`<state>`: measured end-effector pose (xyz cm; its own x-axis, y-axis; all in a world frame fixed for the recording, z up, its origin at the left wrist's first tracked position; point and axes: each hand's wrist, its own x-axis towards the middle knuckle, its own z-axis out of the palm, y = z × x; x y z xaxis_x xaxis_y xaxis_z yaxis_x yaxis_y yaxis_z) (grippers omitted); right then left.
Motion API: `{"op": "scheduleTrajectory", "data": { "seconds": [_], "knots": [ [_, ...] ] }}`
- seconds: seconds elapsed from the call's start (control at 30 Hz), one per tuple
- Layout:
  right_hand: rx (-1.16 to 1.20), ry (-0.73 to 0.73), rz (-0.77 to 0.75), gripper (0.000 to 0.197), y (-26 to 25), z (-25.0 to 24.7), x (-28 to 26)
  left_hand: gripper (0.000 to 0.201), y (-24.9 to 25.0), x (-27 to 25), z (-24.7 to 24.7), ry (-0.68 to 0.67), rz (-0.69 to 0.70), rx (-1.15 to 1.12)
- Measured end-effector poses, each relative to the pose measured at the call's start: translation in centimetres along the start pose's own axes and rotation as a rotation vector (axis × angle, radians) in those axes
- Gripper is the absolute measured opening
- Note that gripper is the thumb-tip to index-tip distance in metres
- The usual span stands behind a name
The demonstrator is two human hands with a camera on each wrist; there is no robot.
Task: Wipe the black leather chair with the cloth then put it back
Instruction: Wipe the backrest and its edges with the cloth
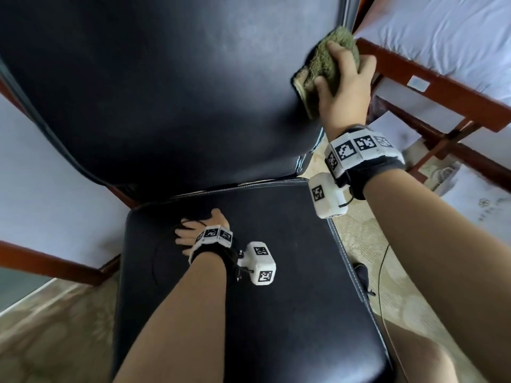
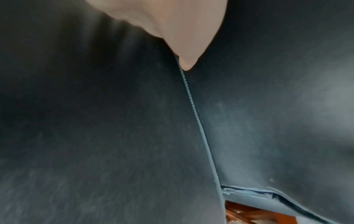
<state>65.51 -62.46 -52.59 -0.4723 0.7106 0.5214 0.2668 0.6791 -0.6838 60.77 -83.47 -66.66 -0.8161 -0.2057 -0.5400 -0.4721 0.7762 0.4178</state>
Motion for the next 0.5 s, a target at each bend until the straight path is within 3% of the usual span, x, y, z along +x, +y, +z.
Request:
{"op": "scheduleTrajectory", "data": {
  "seconds": [0.1, 0.33, 0.5],
  "knots": [
    [0.013, 0.043, -0.039, 0.046, 0.6, 0.6, -0.1, 0.086, -0.8, 0.2, 2.9, -0.093, -0.072, -0.022],
    [0.080, 0.165, -0.169, 0.043, 2.4, 1.8, -0.2, 0.089, -0.4, 1.8, 7.1, 0.022, -0.123, 0.049],
    [0.106, 0.262, -0.191, 0.042, 2.9, 2.1, -1.0, 0.109, -0.3, 2.4, 7.1, -0.019, -0.141, 0.107]
  ]
}}
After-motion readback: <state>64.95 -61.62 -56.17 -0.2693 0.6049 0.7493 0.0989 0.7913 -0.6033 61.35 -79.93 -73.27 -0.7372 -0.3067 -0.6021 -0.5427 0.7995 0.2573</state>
